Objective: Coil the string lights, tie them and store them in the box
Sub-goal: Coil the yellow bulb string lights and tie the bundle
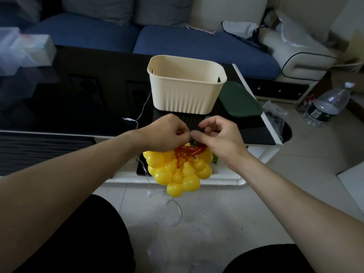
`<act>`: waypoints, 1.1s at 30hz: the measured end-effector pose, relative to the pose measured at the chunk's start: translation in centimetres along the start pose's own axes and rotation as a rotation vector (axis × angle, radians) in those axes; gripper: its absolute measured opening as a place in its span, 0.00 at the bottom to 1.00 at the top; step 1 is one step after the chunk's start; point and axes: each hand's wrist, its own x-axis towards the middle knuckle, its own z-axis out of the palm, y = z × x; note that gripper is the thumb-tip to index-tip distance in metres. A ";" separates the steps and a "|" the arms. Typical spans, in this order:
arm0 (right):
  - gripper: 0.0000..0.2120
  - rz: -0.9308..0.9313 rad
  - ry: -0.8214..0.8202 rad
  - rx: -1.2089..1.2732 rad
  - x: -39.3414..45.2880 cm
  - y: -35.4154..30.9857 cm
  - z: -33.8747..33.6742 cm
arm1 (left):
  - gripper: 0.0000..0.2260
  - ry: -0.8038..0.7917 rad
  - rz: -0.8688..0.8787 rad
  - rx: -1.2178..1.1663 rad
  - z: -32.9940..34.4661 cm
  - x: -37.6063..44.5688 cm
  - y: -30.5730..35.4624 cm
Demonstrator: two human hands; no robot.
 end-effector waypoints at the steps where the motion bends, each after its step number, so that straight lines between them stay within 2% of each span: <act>1: 0.15 -0.050 -0.073 -0.036 -0.1 0.0 -0.3 | 0.10 -0.009 -0.007 0.005 -0.1 0.0 0.0; 4: 0.19 -0.153 -0.213 -0.113 -0.2 0.2 -0.8 | 0.10 -0.053 -0.017 0.020 -0.1 0.1 0.0; 7: 0.19 -0.293 -0.183 -0.230 -0.1 0.6 -0.5 | 0.11 -0.083 -0.058 -0.044 0.1 -0.1 0.3; 11: 0.18 -0.464 -0.162 -0.358 0.2 0.5 -0.4 | 0.14 -0.094 -0.184 -0.327 0.2 -0.2 0.3; 15: 0.14 -0.554 -0.158 -0.438 0.5 0.4 -0.7 | 0.18 -0.143 -0.248 -0.585 0.3 -0.2 0.0; 20: 0.09 -0.468 -0.117 -0.273 0.5 0.5 -1.0 | 0.18 -0.162 -0.241 -0.636 0.3 -0.1 -0.5; 27: 0.02 -0.472 -0.168 -0.379 0.9 -0.2 -1.5 | 0.12 -0.098 -0.265 -0.536 0.6 0.2 0.2; 29: 0.02 -0.431 -0.188 -0.379 0.9 -0.3 -1.7 | 0.12 -0.075 -0.279 -0.516 0.7 0.2 0.3; 33: 0.11 -0.295 -0.237 -0.292 0.7 0.1 -1.5 | 0.11 -0.093 -0.211 -0.425 0.6 0.0 -0.1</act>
